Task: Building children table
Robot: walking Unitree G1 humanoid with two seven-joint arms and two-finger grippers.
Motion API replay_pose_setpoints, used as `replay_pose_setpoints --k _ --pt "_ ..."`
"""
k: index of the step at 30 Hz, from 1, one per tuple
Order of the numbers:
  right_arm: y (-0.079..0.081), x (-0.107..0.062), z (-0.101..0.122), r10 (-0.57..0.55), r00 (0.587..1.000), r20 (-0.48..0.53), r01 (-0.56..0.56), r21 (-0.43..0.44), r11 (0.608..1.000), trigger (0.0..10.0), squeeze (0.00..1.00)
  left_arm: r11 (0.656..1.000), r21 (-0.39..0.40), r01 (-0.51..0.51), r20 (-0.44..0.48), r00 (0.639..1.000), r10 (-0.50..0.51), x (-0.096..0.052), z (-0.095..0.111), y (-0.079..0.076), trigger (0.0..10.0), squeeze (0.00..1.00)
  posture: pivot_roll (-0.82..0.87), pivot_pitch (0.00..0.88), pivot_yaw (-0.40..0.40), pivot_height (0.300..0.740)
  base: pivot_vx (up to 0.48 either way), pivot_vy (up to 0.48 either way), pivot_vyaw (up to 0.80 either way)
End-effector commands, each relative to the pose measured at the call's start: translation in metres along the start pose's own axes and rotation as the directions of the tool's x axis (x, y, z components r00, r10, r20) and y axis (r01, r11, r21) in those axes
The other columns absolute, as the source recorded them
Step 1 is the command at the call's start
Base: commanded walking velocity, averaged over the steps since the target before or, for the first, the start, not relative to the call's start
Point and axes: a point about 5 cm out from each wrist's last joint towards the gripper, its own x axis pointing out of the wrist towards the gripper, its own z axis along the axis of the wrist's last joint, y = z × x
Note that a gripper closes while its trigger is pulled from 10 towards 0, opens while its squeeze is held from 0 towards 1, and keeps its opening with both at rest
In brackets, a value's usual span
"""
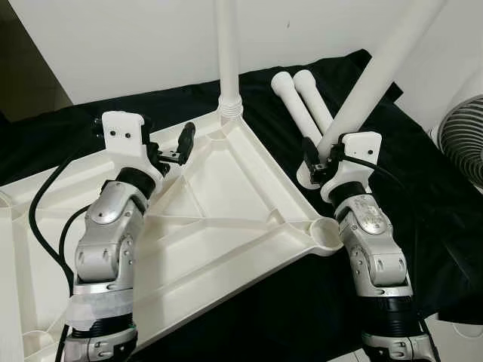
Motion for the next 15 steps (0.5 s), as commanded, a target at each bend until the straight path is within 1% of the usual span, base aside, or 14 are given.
replay_pose_setpoints --k 1,6,8,15 --pt "0.0017 -0.0024 0.001 0.004 1.0 0.009 -0.004 0.006 1.0 10.0 0.0 0.999 0.016 -0.045 0.002 0.999 0.045 -0.0016 0.0022 0.002 10.0 0.0 -0.04 0.225 0.083 0.74 0.0 0.0 0.0" --pt "0.0023 -0.0026 0.0013 0.009 1.0 0.009 -0.009 0.007 1.0 10.0 0.0 0.998 0.02 -0.061 -0.001 0.998 0.061 -0.0024 0.002 0.0007 10.0 0.0 -0.04 0.225 0.083 0.74 0.0 0.0 0.0" --pt "0.0021 -0.0027 0.0012 0.011 1.0 0.007 -0.011 0.005 1.0 10.0 0.0 0.998 -0.006 -0.058 -0.015 0.998 0.058 -0.0043 0.0013 -0.0004 10.0 0.0 -0.04 0.225 0.083 0.74 0.0 0.0 0.0" --pt "0.002 -0.002 0.0009 0.011 1.0 0.004 -0.011 0.003 1.0 10.0 0.0 0.998 -0.025 -0.062 -0.032 0.998 0.061 -0.0047 0.0004 -0.0004 10.0 0.0 -0.04 0.231 0.082 0.74 0.0 0.0 0.0"
